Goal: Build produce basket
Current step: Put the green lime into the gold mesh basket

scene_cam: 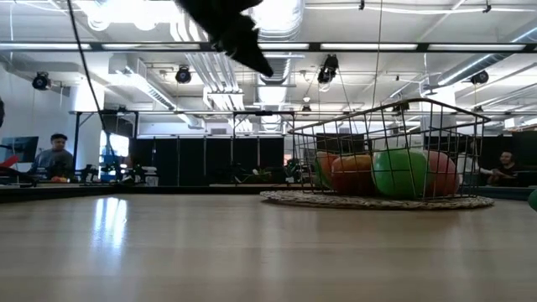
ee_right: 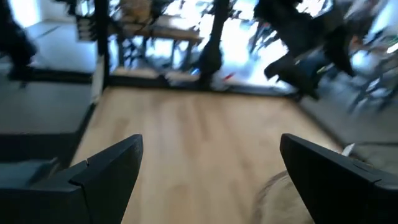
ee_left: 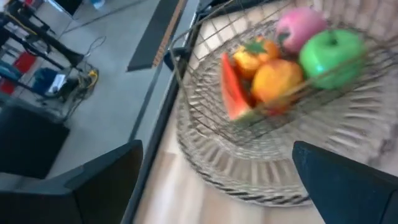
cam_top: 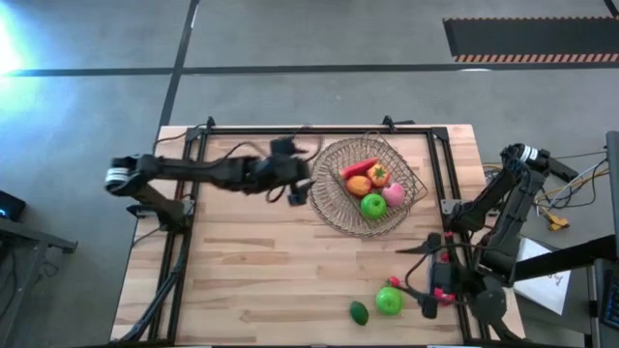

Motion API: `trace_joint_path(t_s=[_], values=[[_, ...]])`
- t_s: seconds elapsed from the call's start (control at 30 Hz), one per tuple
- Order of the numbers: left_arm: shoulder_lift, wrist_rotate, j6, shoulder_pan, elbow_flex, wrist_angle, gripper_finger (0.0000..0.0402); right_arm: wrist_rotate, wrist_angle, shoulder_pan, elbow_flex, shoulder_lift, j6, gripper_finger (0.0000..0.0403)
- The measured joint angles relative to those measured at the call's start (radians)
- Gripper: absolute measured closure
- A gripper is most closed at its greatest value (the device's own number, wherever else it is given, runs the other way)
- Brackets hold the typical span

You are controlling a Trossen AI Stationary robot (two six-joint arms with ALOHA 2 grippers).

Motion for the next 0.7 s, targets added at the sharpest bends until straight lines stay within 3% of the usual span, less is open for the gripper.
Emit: trace_joint_path(t_s=[0.13, 0.3, 0.57, 0.7], values=[[-0.119, 0.003, -0.03, -0.064, -0.268, 0.233, 0.0006, -0.151, -0.004, -0.031, -0.001, 0.042, 0.072, 0.0033], [-0.182, 0.007, -0.069, -0.148, -0.512, 0.514, 0.0006, -0.432, -0.001, -0.092, -0.001, 0.105, 0.216, 0.0034], [-0.191, 0.007, -0.238, -0.201, -0.636, 0.613, 0.0006, -0.705, -0.002, -0.17, 0.065, 0.257, 0.388, 0.0035], [-0.187, 0.006, -0.264, -0.208, -0.638, 0.638, 0.0006, -0.736, -0.019, -0.174, 0.152, 0.344, 0.408, 0.0035]])
